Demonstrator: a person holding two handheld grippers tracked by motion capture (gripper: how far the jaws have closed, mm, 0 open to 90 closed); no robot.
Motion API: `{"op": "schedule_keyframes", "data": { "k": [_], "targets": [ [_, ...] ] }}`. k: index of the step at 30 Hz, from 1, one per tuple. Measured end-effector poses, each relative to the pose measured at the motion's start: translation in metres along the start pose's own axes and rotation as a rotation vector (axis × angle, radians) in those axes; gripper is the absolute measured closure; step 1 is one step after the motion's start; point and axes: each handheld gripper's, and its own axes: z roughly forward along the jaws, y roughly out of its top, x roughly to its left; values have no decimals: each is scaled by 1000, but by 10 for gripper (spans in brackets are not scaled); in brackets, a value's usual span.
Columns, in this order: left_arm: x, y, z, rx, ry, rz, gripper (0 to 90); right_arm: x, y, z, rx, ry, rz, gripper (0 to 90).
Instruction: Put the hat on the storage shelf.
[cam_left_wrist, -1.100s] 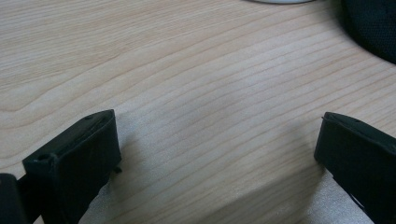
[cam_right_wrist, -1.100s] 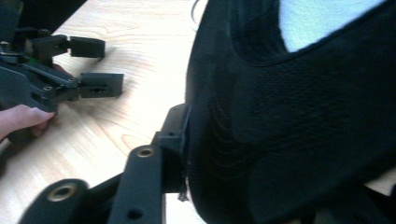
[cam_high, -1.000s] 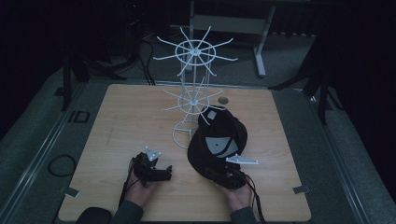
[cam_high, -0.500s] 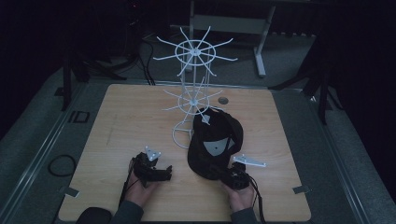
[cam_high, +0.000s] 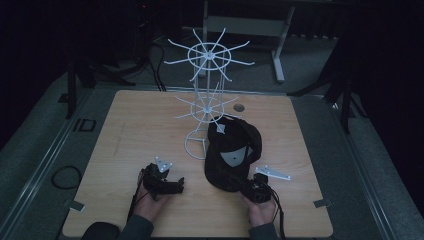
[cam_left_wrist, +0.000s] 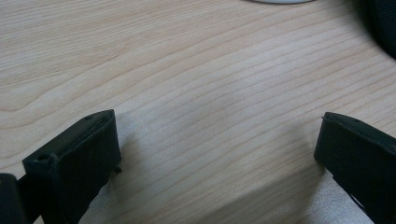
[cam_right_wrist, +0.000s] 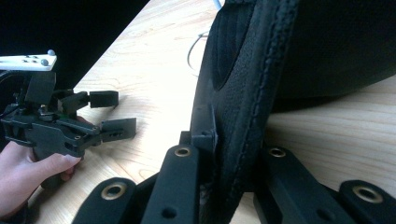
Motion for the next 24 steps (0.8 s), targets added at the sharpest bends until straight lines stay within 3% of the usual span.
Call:
{"op": "schedule_keyframes", "data": {
  "k": [17, 24],
  "targets": [
    [0, 0, 0, 0, 0, 0, 1, -3, 7, -13, -44, -76, -34, 858],
    [0, 0, 0, 2, 0, 2, 2, -4, 11, -18, -60, -129, -73, 862]
  ]
}}
